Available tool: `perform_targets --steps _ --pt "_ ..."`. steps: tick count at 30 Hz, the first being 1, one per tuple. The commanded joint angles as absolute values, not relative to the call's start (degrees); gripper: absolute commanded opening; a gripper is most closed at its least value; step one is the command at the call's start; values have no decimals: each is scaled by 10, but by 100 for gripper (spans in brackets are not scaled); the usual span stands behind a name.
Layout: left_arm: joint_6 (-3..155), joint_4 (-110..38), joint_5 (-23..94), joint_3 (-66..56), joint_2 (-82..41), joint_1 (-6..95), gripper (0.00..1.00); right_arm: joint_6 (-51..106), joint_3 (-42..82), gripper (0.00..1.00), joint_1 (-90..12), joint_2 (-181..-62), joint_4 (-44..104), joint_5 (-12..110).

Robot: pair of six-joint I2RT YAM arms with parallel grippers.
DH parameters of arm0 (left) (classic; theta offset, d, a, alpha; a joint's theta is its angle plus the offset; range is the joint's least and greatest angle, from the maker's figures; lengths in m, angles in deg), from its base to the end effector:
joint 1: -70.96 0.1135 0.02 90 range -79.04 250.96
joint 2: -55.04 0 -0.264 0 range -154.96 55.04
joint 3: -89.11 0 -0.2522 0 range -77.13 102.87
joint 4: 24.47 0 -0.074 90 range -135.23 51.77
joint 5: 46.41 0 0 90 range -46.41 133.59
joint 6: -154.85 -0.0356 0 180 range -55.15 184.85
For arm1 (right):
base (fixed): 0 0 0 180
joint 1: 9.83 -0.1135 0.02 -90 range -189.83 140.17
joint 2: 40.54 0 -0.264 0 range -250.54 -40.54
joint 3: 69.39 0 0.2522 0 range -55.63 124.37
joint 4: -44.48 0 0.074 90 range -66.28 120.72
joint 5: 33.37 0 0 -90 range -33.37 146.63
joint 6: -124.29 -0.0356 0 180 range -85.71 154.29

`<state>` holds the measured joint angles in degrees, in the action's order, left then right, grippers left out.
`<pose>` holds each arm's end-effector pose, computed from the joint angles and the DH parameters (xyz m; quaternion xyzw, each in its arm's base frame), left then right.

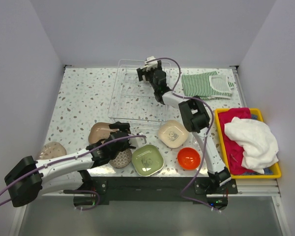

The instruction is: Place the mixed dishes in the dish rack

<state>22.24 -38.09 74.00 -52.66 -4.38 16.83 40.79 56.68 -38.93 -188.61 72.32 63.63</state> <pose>0.1358 -0.1570 0.1899 0.5585 0.6589 0.1864 0.4681 0.5147 0.2815 0.1698 -0.1613 0.6507 0.1050 0.7345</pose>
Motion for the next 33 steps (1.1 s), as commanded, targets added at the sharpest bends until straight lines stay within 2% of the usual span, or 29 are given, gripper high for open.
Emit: perform_targets --steps 1,7,11,15,19,22,24,26,33 --pt "221 -343 741 -519 -38 171 85 377 515 99 -395 -1817 705 639" --pt "225 -337 730 -459 -36 191 86 353 461 99 -388 -1655 552 650" --pt "236 -324 704 -413 -47 211 88 371 452 99 -375 -1561 310 669" --pt "284 -317 679 -377 -72 244 93 463 395 99 -359 -1460 127 651" --pt "379 -334 664 -337 -116 296 95 495 332 98 -303 -1392 -56 553" --pt "420 -352 641 -317 -130 312 95 550 268 88 -277 -1344 -197 484" --pt "424 -352 634 -321 -127 313 95 605 244 85 -265 -1321 -240 458" --pt "427 -353 633 -329 -125 314 95 651 206 78 -262 -1286 -289 435" --pt "423 -366 631 -332 -117 316 95 801 131 65 -231 -1213 -376 439"
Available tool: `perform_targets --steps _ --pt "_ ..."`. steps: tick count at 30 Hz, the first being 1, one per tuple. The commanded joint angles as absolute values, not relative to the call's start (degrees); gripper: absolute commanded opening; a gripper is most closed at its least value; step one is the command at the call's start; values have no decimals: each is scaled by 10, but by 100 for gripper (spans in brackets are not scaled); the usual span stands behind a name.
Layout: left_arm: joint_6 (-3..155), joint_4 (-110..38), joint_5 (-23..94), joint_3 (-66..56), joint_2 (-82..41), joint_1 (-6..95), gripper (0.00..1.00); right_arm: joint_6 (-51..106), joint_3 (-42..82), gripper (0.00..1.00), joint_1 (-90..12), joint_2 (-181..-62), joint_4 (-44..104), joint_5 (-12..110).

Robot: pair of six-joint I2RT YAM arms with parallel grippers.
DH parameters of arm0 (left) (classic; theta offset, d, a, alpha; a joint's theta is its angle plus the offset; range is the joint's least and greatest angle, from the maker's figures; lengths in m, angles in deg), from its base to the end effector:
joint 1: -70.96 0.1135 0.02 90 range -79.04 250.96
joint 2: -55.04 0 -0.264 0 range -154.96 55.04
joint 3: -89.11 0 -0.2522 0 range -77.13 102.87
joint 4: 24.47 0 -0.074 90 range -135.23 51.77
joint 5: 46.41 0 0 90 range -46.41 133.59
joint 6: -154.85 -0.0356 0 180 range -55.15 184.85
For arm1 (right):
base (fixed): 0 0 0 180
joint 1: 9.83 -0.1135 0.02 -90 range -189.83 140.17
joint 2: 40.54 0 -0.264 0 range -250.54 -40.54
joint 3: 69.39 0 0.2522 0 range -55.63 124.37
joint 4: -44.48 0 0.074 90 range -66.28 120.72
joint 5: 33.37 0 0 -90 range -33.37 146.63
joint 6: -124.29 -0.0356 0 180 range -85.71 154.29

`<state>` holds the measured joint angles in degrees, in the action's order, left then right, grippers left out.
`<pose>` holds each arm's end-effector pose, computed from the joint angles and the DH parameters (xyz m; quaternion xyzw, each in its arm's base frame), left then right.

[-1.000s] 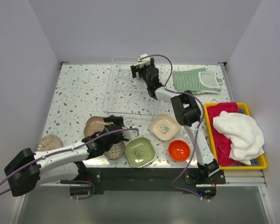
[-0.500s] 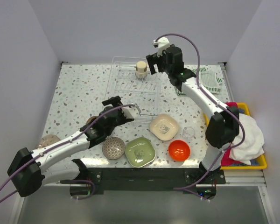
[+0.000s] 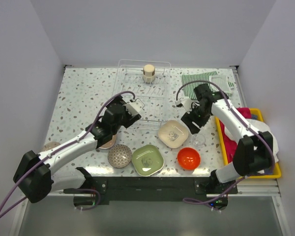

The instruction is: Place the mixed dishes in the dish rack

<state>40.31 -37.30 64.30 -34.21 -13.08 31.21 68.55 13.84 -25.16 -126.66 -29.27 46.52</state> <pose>0.2130 -0.1608 0.2644 0.3570 0.7515 0.0790 0.5491 0.2676 0.0798 0.2581 -0.4242 0.8938 0.0673 0.1287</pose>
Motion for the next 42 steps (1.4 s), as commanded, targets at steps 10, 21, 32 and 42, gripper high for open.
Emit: perform_targets --steps 10,21,32,42 --pt "417 -352 625 -336 -121 318 95 893 98 61 -228 -1171 -445 406" --pt "417 -371 632 -300 -154 325 95 977 63 53 -229 -1209 -378 383" --pt "453 -440 635 -239 -175 339 98 1047 18 53 -235 -1239 -321 394" --pt "433 -430 645 -226 -178 355 98 1066 12 56 -237 -1222 -326 388"
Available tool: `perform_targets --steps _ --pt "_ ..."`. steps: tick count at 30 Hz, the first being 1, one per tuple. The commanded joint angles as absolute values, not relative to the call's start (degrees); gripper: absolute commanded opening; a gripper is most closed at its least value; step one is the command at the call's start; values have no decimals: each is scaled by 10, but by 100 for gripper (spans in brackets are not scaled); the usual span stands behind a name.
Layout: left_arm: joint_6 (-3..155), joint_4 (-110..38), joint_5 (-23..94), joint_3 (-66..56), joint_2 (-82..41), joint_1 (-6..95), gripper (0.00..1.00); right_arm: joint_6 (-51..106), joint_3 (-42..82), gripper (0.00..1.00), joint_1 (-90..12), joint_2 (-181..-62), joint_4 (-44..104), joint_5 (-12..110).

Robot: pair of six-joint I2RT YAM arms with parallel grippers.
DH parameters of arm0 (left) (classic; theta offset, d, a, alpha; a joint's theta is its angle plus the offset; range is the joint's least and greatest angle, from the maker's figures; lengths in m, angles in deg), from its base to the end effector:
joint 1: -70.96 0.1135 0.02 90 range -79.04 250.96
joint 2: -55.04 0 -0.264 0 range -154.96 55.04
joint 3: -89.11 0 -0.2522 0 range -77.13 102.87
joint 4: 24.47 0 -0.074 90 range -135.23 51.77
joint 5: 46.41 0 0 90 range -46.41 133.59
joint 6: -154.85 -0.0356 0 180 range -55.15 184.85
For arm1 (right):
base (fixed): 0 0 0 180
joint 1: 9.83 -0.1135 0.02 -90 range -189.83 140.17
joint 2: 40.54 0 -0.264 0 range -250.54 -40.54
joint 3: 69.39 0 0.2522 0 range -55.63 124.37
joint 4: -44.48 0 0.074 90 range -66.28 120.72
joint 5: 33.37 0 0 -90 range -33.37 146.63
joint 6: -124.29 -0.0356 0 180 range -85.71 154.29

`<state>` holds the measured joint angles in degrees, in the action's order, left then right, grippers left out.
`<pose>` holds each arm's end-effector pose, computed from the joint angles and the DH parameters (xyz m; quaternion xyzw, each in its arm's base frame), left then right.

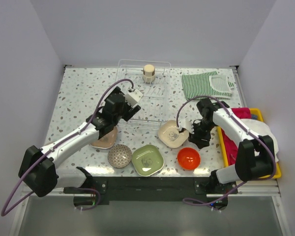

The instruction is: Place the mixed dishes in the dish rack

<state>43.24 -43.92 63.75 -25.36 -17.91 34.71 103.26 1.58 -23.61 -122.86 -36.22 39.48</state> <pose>0.2399 -0.1607 0.2848 0.3256 0.7785 0.0822 0.5302 0.2191 0.0645 0.2176 -0.6515 0.7437 0.1403 0.0534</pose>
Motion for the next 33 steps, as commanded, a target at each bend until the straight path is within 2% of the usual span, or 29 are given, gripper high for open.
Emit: perform_targets --steps 1,9,18,19,22,23,24,25,29,32,33 --pt "433 -428 645 -225 -177 357 98 1064 15 57 -238 -1220 -326 387" --pt "437 -422 640 -230 -176 364 98 1072 27 59 -237 -1196 -348 386" --pt "446 -420 635 -229 -182 366 98 1057 -46 57 -237 -1218 -256 406" --pt "450 -423 635 -226 -183 366 98 1048 -49 55 -238 -1222 -247 407" --pt "473 -440 634 -207 -187 368 98 1024 -40 28 -238 -1223 -236 417" --pt "495 -451 628 -186 -189 371 99 1019 -24 10 -238 -1220 -240 420" --pt "509 -469 621 -175 -191 376 100 1014 -13 4 -237 -1207 -254 426" --pt "524 -478 612 -161 -198 383 100 1012 0 0 -238 -1198 -264 436" --pt "624 -517 555 -40 -245 412 100 1005 126 0 -238 -1167 -287 449" --pt "701 -549 481 71 -313 445 100 954 203 0 -239 -1159 -216 437" --pt "727 -568 455 102 -332 473 100 936 214 0 -240 -1158 -149 432"
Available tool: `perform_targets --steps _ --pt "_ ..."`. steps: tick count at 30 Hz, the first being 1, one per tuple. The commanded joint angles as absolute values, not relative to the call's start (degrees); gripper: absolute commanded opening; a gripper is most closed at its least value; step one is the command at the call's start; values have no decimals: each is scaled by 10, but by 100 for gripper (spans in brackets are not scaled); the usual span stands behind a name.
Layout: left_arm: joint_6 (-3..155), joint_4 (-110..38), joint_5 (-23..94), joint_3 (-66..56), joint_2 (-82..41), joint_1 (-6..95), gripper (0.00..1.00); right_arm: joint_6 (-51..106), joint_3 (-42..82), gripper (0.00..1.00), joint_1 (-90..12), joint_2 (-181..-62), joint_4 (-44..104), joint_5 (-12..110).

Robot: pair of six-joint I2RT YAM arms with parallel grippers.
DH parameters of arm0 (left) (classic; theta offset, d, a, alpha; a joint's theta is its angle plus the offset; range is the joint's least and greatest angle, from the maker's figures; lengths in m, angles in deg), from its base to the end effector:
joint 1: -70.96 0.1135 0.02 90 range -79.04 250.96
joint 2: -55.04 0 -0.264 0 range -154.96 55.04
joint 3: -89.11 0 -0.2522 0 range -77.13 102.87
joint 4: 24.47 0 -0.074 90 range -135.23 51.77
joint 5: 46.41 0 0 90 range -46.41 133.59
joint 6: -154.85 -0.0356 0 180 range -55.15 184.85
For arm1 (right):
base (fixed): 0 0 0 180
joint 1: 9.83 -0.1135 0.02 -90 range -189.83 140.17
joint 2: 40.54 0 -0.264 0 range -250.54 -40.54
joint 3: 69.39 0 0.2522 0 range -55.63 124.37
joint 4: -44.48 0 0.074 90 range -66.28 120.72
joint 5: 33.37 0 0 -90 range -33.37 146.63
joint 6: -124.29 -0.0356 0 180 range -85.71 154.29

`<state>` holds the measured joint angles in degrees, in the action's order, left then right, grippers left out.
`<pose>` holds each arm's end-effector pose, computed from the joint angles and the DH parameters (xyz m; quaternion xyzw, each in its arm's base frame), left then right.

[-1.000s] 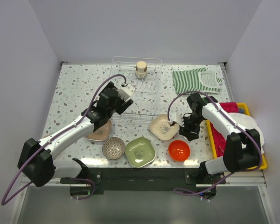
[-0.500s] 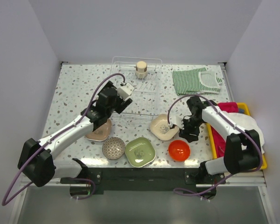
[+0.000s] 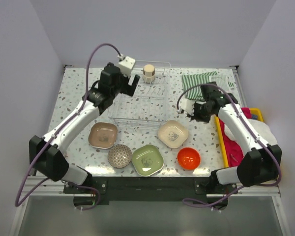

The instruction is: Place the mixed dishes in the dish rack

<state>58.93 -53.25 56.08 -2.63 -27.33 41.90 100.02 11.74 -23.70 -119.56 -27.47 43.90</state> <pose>0.2974 -0.1565 0.3587 0.1916 0.8082 -0.0214 0.5565 0.2498 0.0698 0.2799 -0.6413 0.7393 0.0221 0.2042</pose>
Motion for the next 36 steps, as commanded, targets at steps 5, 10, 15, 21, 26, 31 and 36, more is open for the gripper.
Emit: perform_targets --steps 5,10,15,21,26,31,36 --pt "952 -511 141 169 -427 575 100 829 111 0 -335 -1119 211 540" --pt "1257 -157 -47 11 -452 623 100 879 -25 0 -483 -1151 636 663" --pt "1368 -67 -63 -19 -461 616 100 937 -84 0 -562 -1282 953 751" --pt "1392 -48 -59 -33 -461 609 100 917 -24 0 -581 -1335 938 803" --pt "1388 -61 -60 -25 -482 601 100 915 7 0 -588 -1378 933 811" --pt "1401 -58 -64 -13 -503 593 100 905 23 0 -589 -1397 919 797" --pt "1403 -40 -66 2 -515 588 100 886 32 0 -588 -1409 894 793"
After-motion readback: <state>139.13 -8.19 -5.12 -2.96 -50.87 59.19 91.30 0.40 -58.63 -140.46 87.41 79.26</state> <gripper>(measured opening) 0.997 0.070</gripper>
